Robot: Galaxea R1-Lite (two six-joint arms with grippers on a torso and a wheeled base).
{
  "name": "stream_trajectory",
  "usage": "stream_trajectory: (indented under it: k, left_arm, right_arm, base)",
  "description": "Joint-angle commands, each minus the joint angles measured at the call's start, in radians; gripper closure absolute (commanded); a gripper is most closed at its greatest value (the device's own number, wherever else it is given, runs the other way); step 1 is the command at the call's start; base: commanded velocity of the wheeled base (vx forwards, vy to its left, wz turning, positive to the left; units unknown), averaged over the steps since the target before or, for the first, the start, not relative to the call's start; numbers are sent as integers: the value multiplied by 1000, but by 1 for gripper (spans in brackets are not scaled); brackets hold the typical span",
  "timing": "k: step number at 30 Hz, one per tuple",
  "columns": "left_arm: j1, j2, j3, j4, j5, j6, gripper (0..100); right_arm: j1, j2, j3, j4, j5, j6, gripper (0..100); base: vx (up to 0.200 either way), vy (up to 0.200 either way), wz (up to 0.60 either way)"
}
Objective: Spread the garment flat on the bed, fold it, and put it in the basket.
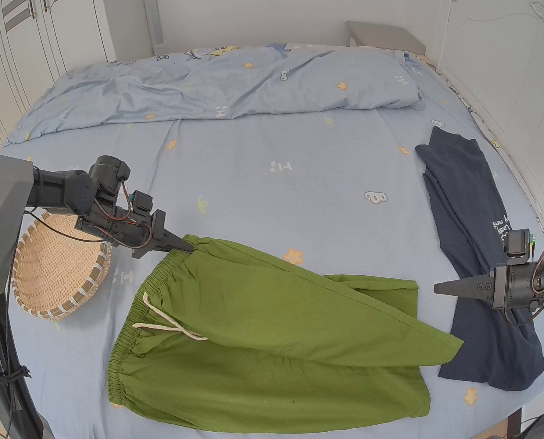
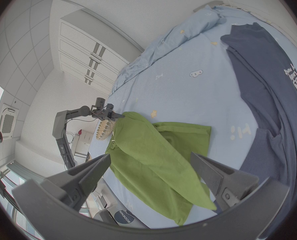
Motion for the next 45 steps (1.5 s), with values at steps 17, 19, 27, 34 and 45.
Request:
stream_trajectory:
  k: [17,19,27,34,45]
  left_arm:
    - [21,-48,2,0,0,1,100]
    - [21,-48,2,-1,0,1,100]
    - [24,-45,-4,-6,0,1,100]
    - [25,-43,-7,-3,0,1,100]
    - [27,-43,-10,-1,0,1,100]
  right_arm:
    - [-116,41,209,-96,-11,-10,0]
    - [-119,49,214,-109,-11,-10,0]
    - [-113,68,255,-144,-11,-12,0]
    - [-96,101,277,-176,-11,-13,0]
    - [-93,193,307,-279,-11,-13,100]
  base:
    - [0,0,0]
    - [0,0,0]
    - [0,0,0]
    - [0,0,0]
    - [0,0,0]
